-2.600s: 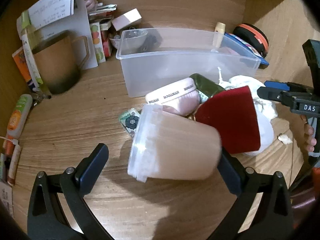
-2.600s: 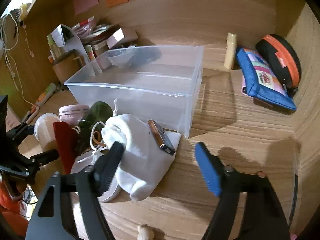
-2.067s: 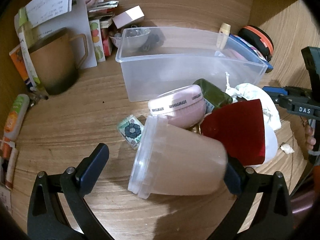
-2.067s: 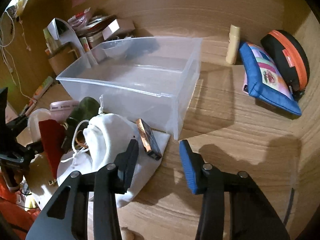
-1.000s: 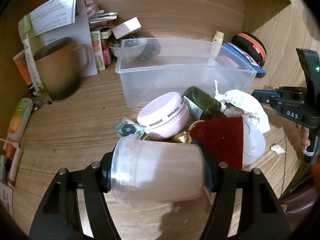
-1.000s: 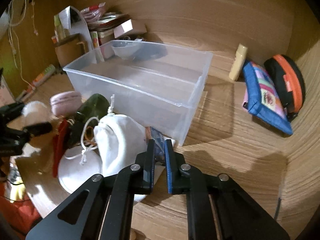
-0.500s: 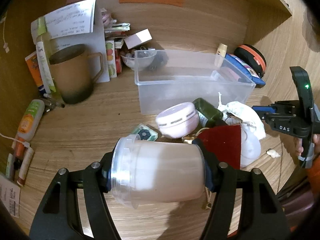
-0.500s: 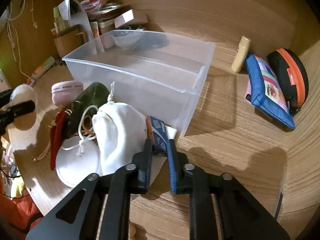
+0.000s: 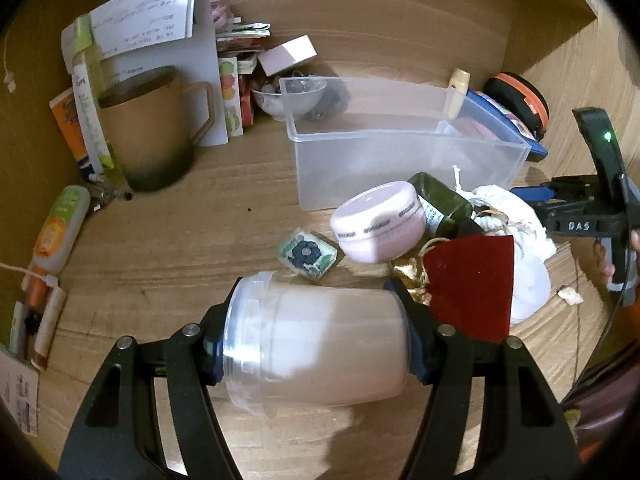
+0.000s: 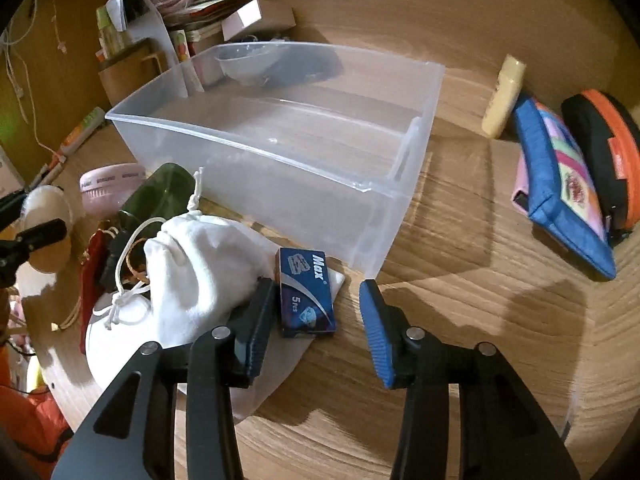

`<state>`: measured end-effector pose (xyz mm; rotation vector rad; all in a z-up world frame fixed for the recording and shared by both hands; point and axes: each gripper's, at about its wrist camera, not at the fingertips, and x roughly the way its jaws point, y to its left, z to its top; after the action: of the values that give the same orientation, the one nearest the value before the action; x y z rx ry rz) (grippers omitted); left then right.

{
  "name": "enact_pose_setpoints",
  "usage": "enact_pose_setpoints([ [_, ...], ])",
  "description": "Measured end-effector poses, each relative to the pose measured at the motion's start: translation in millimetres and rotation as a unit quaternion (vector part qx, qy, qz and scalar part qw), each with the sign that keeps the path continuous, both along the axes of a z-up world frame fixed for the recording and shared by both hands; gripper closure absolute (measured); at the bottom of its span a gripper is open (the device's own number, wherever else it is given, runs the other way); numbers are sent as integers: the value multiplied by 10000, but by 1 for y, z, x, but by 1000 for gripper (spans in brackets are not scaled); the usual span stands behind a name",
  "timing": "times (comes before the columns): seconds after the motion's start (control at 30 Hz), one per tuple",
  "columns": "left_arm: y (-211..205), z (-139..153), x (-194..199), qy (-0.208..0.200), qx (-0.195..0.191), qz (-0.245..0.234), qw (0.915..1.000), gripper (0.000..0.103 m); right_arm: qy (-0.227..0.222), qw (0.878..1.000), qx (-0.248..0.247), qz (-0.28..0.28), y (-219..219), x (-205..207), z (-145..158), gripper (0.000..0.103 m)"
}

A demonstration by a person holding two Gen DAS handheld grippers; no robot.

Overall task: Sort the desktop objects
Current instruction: 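Grasp the pink-white cup with the left gripper while the right gripper grasps the blue Max box, then lift the cup and the Max box toward the clear plastic box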

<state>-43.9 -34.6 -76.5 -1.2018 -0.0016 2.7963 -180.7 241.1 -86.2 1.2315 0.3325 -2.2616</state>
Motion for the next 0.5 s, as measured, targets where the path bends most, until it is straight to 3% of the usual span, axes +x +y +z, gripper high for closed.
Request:
enact_pose_setpoints([
  [0.23,7,-12,-2,-51,-287,-87,9995,35,-179,9996,-185,-148,4,-2,-2,64],
  [0.43,2,-22,-3,-145,-298,-27,9994,30,-312,9992,-181,-166,1,-5,-2,64],
  [0.5,1,-28,-4,-196,-314,-12,9993,30,-391,9990,-214,-90,-1,-6,-1,72],
])
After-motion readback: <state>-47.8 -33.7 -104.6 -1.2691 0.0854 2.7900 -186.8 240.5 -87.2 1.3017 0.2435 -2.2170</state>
